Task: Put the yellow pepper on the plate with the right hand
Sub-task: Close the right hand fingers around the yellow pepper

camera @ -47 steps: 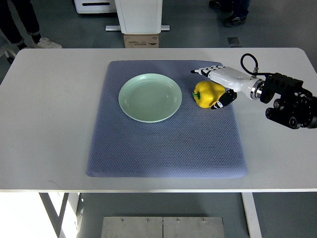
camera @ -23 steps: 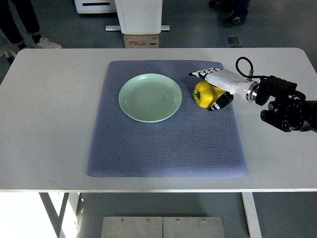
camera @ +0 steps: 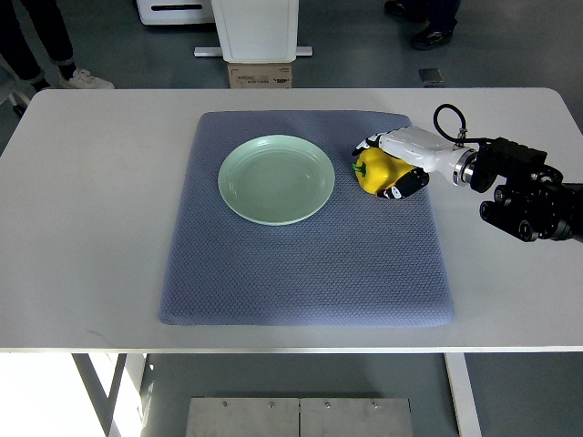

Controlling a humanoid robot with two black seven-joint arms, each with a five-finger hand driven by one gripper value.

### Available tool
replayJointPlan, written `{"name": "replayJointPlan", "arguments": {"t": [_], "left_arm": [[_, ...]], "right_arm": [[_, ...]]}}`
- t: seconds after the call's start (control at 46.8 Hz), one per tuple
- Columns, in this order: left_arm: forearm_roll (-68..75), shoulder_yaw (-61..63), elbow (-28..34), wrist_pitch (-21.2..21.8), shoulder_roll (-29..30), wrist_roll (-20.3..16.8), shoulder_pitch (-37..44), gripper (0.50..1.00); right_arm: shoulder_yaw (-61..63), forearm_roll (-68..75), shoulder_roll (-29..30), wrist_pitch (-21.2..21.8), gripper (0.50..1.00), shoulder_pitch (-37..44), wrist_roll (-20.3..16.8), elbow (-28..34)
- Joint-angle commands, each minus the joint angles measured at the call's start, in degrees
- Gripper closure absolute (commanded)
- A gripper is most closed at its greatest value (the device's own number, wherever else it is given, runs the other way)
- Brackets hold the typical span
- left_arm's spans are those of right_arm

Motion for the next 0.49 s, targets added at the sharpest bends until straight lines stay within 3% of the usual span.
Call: {"name": "replayJointPlan", "arguments": {"t": [0.0,0.256,0.47], "left_arm": [[0.0,0.0,0.0,-0.1,0.0,0.0,0.0,0.500],[0.0,0.0,0.0,-0.1,0.0,0.0,0.0,0.500],[0.0,0.0,0.1,0.0,0.0,0.0,0.0,0.500]], "right_arm": [[0.1,0.1,0.2,0.0,0.751,0.0,0.0,-0.2],[0.3,0.1,0.6,-0.4,0.998,0.0,0.0,-0.3],[0.7,0.5,0.9,-1.3,1.000,0.3,0.0,-0.8]]}}
